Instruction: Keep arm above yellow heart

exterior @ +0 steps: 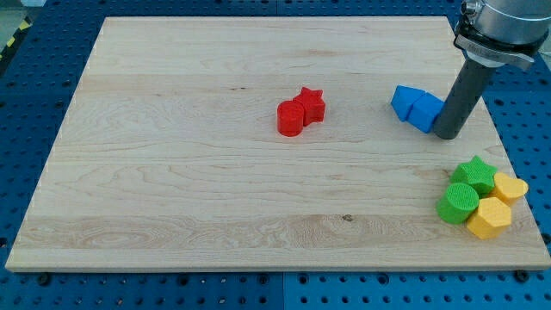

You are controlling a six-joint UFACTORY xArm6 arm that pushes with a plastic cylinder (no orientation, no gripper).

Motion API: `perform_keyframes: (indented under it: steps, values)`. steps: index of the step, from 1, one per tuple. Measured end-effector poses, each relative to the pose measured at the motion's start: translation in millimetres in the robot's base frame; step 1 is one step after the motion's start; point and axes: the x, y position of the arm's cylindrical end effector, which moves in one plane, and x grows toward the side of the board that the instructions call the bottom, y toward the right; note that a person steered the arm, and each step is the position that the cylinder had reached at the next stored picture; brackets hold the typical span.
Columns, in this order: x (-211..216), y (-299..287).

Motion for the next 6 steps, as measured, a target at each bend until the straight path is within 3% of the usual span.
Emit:
perform_keyframes:
  steps: [4,6]
  values:
    - [-21.5,0.5]
    - [21.2,54.2]
